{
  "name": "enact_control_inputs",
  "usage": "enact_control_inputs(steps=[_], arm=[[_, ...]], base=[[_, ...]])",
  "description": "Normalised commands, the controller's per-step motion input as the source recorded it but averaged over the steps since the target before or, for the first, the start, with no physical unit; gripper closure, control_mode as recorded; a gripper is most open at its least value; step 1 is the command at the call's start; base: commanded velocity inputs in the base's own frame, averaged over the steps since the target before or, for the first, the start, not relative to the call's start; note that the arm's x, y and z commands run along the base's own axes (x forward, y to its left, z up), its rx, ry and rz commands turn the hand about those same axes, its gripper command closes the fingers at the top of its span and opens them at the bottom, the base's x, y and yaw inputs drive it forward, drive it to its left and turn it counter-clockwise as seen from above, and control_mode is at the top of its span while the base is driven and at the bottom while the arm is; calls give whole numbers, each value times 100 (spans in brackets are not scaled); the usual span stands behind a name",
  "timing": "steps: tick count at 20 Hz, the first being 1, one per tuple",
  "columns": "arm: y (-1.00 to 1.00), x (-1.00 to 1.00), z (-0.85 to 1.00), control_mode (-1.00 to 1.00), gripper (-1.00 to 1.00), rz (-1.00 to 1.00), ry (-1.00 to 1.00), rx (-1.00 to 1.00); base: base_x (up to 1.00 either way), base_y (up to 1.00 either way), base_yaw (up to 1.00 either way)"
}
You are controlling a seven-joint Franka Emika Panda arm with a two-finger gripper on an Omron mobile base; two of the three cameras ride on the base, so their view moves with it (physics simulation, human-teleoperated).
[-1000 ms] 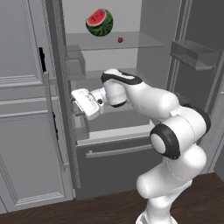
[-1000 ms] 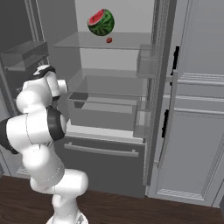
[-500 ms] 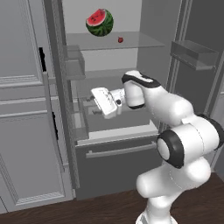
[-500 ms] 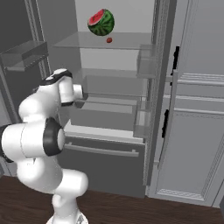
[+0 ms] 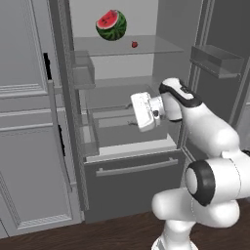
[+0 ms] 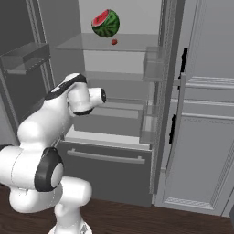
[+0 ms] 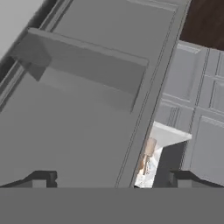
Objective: Take the strawberry from the fridge and place it on top of the pancake, located on the dining counter.
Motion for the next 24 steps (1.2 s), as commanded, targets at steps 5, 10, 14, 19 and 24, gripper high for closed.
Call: enact_control_inputs(steps=[5,10,14,19,24], arm=[[-100,0,0,-100,-100,0,-54,-40],[-69,-12,0,-100,-100,18,-64,-62],[-67,-35,4,-100,-100,42,-63,-72],[-54,-60,17,-100,-100,57,-50,-76],[-14,-87,50,-100,-100,63,-20,-78]], base=[[0,0,0],[0,0,0],[0,0,0],[0,0,0],[0,0,0]])
